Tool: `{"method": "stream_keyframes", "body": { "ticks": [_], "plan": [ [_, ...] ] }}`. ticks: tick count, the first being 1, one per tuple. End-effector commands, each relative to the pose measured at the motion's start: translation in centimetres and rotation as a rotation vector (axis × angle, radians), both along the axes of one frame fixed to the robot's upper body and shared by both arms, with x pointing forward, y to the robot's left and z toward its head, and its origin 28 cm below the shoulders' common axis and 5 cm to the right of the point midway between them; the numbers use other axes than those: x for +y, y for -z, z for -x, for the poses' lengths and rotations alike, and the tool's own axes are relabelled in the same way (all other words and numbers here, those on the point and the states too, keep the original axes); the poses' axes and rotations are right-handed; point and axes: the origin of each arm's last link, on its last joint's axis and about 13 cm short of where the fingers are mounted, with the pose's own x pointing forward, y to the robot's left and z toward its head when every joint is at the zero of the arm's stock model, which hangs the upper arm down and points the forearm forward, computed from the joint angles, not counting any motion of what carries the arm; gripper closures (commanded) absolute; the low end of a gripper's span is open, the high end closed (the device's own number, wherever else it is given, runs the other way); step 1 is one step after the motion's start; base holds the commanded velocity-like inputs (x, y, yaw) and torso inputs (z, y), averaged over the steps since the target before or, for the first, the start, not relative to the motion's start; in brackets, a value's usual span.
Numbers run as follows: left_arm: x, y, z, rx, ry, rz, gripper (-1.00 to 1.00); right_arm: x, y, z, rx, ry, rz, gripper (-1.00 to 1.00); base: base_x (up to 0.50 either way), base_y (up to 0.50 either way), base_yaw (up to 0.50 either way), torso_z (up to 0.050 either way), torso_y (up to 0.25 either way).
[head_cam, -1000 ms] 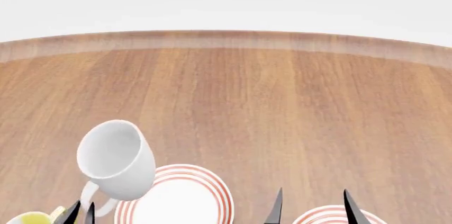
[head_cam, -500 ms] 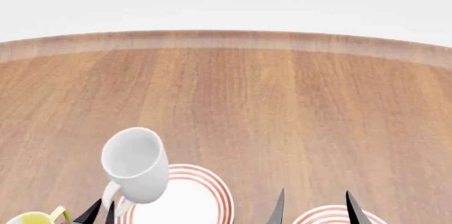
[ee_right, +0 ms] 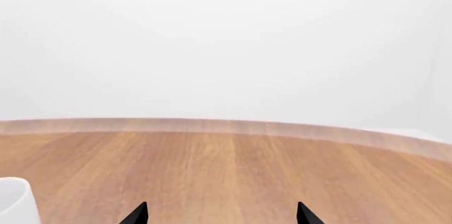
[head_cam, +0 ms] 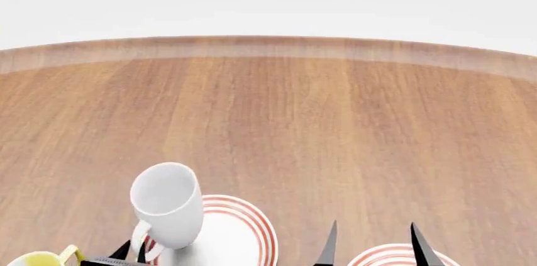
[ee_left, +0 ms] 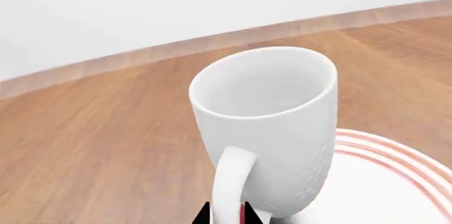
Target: Put the white mug on the left plate.
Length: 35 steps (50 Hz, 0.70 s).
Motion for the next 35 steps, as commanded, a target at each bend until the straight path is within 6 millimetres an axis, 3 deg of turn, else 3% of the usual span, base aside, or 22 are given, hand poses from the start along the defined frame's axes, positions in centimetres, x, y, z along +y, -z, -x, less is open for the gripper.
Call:
{"method": "stream_keyframes", "body": {
  "ticks": [1, 35],
  "plan": [
    [-0.45, 0.23, -0.52, 0.003, 0.01, 0.002, 1.0, 0.05, -0.28, 0.06, -0.005, -0.001, 0.003, -1.0, 0.0, 0.0, 0.0, 0.0, 0.0],
    [-1.07, 0.87, -1.03, 0.015, 0.03, 0.002, 1.0, -0.13, 0.17, 0.04, 0.0, 0.007, 0.0, -1.0, 0.0, 0.0, 0.0, 0.0, 0.0]
  ]
}}
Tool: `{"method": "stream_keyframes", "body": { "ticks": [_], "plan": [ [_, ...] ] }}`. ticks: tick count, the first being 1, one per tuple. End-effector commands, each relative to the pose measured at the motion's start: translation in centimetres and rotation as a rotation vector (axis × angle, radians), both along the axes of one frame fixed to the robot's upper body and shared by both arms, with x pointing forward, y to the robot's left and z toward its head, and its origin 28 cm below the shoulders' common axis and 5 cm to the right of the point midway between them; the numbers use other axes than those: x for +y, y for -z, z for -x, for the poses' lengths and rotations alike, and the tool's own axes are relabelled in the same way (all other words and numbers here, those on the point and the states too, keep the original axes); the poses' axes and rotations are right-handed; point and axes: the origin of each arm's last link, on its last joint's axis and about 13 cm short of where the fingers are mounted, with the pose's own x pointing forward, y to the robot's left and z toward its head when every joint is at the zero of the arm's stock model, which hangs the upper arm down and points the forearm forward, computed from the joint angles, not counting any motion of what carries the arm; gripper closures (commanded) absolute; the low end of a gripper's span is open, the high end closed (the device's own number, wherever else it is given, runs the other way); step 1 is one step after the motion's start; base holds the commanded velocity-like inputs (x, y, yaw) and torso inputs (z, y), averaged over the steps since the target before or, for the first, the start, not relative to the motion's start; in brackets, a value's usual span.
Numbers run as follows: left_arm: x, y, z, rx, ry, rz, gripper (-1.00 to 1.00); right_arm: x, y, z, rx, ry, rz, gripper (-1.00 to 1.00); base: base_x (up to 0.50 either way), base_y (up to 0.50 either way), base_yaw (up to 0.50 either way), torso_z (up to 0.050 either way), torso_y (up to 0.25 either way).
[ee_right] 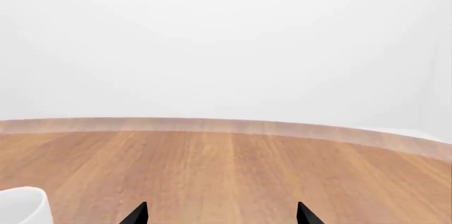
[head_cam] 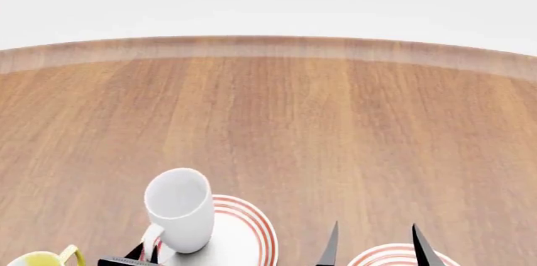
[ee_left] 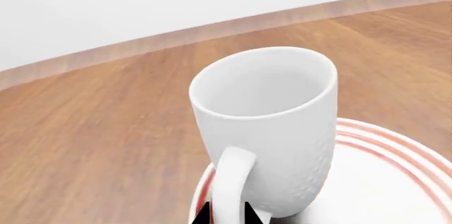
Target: Put the white mug on the left plate.
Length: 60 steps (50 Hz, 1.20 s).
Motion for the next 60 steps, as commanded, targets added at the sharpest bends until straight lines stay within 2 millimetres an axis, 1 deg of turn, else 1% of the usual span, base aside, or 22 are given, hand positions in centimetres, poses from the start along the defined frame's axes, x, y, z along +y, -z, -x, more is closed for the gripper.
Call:
{"method": "stream_keyframes", "body": {
  "ticks": [1, 9, 10, 14, 22, 28, 44, 53, 56, 60],
  "plan": [
    [-0.2, -0.3, -0.3, -0.014, 0.005, 0.013, 1.0, 0.0, 0.0, 0.0, -0.001, 0.002, -0.001, -1.0, 0.0, 0.0, 0.0, 0.0, 0.0],
    [-0.5, -0.3, -0.3, -0.011, 0.012, 0.012, 1.0, -0.1, -0.1, 0.1, -0.006, 0.004, 0.0, -1.0, 0.0, 0.0, 0.0, 0.002, 0.001],
    [-0.5, -0.3, -0.2, -0.009, 0.018, 0.011, -1.0, -0.1, -0.2, 0.1, -0.008, 0.005, 0.0, -1.0, 0.0, 0.0, 0.0, 0.0, 0.0],
    [-0.4, -0.4, -0.5, -0.014, -0.01, 0.02, -1.0, -0.1, -0.1, 0.1, -0.009, 0.006, -0.003, -1.0, 0.0, 0.0, 0.0, 0.0, 0.0],
    [-0.4, -0.7, -0.3, -0.023, -0.006, 0.025, -1.0, 0.0, -0.2, 0.1, -0.007, 0.004, 0.001, -1.0, 0.0, 0.0, 0.0, 0.0, 0.0],
    [-0.4, -1.4, 0.0, -0.042, -0.005, 0.038, -1.0, 0.0, 0.1, 0.0, -0.001, 0.005, 0.001, -1.0, 0.0, 0.0, 0.0, 0.0, 0.0],
    [-0.7, -4.1, 1.6, -0.121, 0.03, 0.049, -1.0, 0.1, -0.2, 0.0, -0.007, 0.007, 0.004, -1.0, 0.0, 0.0, 0.0, 0.0, 0.0],
    [-0.6, -6.9, 3.6, -0.21, 0.044, 0.078, -1.0, 0.1, -1.1, 0.3, -0.049, 0.02, -0.003, -1.0, 0.0, 0.0, 0.0, 0.0, 0.0],
    [-0.6, -7.5, 4.2, -0.228, 0.045, 0.086, -1.0, 0.1, -1.3, 0.5, -0.06, 0.021, -0.008, -1.0, 0.0, 0.0, 0.0, 0.0, 0.0],
    [-0.5, -8.9, 5.8, -0.287, 0.06, 0.098, -1.0, 0.2, -1.9, 1.0, -0.091, 0.029, -0.012, -1.0, 0.0, 0.0, 0.0, 0.0, 0.0]
  ]
}}
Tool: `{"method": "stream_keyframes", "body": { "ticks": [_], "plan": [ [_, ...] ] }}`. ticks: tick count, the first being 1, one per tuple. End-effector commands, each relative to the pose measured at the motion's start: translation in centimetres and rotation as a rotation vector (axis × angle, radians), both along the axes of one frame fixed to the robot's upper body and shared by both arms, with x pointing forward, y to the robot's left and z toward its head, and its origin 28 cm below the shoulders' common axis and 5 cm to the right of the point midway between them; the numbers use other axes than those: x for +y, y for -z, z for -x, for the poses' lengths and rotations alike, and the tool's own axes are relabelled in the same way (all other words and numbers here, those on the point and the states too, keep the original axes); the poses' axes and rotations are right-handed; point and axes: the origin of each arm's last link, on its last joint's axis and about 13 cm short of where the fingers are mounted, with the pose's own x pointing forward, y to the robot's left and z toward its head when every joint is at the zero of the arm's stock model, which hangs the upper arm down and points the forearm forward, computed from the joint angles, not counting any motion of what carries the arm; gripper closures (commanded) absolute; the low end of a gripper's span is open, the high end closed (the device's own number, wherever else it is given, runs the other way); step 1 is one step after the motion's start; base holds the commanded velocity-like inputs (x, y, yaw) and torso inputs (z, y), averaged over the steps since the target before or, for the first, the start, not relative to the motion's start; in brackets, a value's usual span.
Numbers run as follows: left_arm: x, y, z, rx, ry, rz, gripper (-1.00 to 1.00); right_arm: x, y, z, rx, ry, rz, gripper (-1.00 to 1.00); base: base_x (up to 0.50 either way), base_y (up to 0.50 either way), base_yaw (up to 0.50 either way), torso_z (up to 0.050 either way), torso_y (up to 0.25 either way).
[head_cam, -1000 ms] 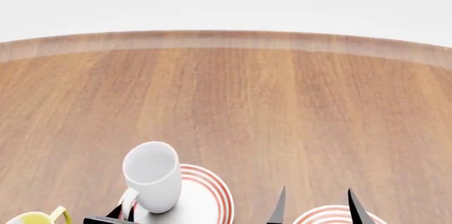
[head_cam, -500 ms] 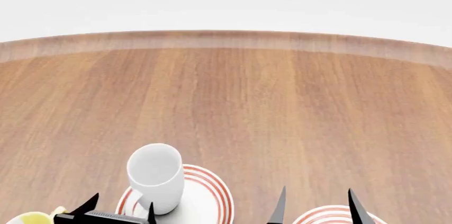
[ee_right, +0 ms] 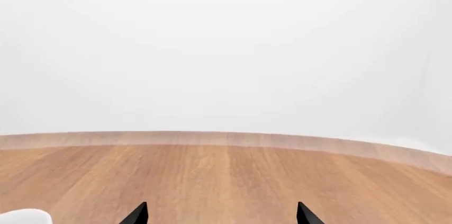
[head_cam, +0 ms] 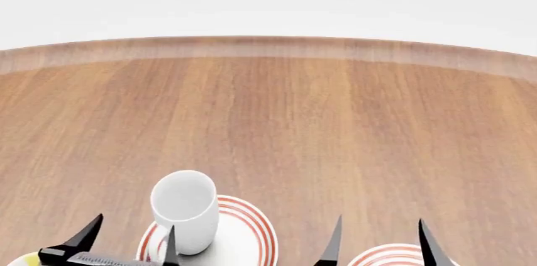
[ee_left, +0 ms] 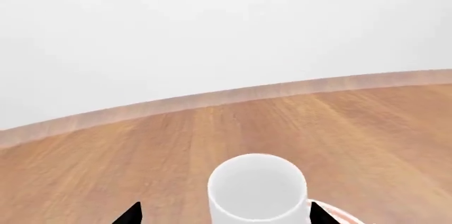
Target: Put the white mug on the left plate.
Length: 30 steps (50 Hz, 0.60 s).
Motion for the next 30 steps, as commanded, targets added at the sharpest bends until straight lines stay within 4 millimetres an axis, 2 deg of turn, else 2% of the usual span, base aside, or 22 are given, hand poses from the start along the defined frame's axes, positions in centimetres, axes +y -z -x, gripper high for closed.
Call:
{"method": "stream_keyframes", "body": {
  "ticks": [1, 10, 15, 23, 30],
  "plan": [
    [0.0, -3.5, 3.5, -0.121, 0.033, 0.029, -1.0, 0.0, -1.2, 0.9, -0.059, 0.014, -0.008, -1.0, 0.0, 0.0, 0.0, 0.0, 0.0],
    [0.1, -6.3, 6.6, -0.227, 0.057, 0.053, -1.0, 0.6, -2.6, 2.4, -0.116, -0.003, 0.005, -1.0, 0.0, 0.0, 0.0, 0.0, 0.0],
    [0.1, -8.3, 9.3, -0.31, 0.08, 0.071, -1.0, 1.2, -3.6, 3.7, -0.159, -0.023, 0.022, -1.0, 0.0, 0.0, 0.0, 0.0, 0.0],
    [0.2, -9.7, 12.1, -0.391, 0.089, 0.077, -1.0, 1.5, -3.9, 4.8, -0.183, -0.029, 0.039, -1.0, 0.0, 0.0, 0.0, 0.0, 0.0],
    [0.3, -10.1, 13.6, -0.425, 0.098, 0.084, -1.0, 1.9, -4.6, 6.0, -0.222, -0.045, 0.034, -1.0, 0.0, 0.0, 0.0, 0.0, 0.0]
  ]
}}
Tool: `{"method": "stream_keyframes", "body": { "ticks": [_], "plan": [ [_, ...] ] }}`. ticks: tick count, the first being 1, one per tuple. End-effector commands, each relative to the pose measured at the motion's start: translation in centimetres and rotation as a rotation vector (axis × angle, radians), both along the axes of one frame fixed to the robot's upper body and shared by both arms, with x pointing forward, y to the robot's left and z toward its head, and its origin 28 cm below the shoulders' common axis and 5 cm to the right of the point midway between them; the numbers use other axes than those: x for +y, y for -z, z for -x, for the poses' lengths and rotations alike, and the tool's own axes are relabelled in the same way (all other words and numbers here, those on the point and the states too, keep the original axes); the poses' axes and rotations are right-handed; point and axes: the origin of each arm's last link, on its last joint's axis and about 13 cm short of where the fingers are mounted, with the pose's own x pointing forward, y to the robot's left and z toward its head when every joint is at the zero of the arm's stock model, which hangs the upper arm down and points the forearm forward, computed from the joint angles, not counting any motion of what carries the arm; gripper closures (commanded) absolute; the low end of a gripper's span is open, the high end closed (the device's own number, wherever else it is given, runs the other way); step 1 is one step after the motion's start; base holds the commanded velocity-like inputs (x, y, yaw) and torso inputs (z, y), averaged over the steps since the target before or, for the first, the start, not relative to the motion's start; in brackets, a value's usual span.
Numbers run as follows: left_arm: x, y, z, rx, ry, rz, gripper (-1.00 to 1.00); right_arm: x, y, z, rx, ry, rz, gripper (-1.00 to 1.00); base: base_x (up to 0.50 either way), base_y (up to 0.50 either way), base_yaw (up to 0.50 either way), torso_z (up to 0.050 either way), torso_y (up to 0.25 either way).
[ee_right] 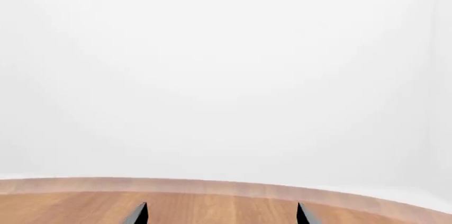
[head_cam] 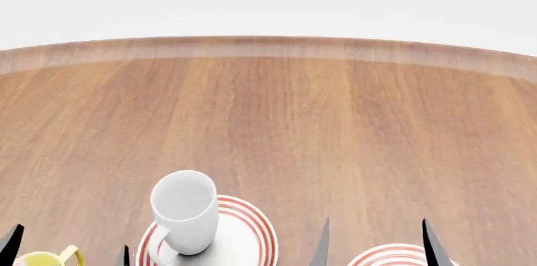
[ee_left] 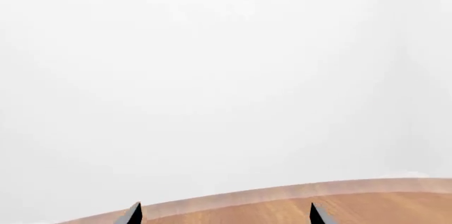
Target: Put the white mug on the left plate.
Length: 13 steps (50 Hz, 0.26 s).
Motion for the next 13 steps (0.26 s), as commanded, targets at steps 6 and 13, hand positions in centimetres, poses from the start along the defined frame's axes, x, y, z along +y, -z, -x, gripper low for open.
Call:
{"method": "stream_keyframes", "body": {
  "ticks": [6, 13],
  "plan": [
    [0.1, -2.2, 4.4, -0.114, 0.032, 0.029, -1.0, 0.9, -1.4, 2.9, -0.089, -0.033, -0.001, -1.0, 0.0, 0.0, 0.0, 0.0, 0.0],
    [0.2, -2.1, 4.4, -0.112, 0.031, 0.034, -1.0, 1.1, -1.1, 2.9, -0.088, -0.039, -0.006, -1.0, 0.0, 0.0, 0.0, 0.0, 0.0]
  ]
}}
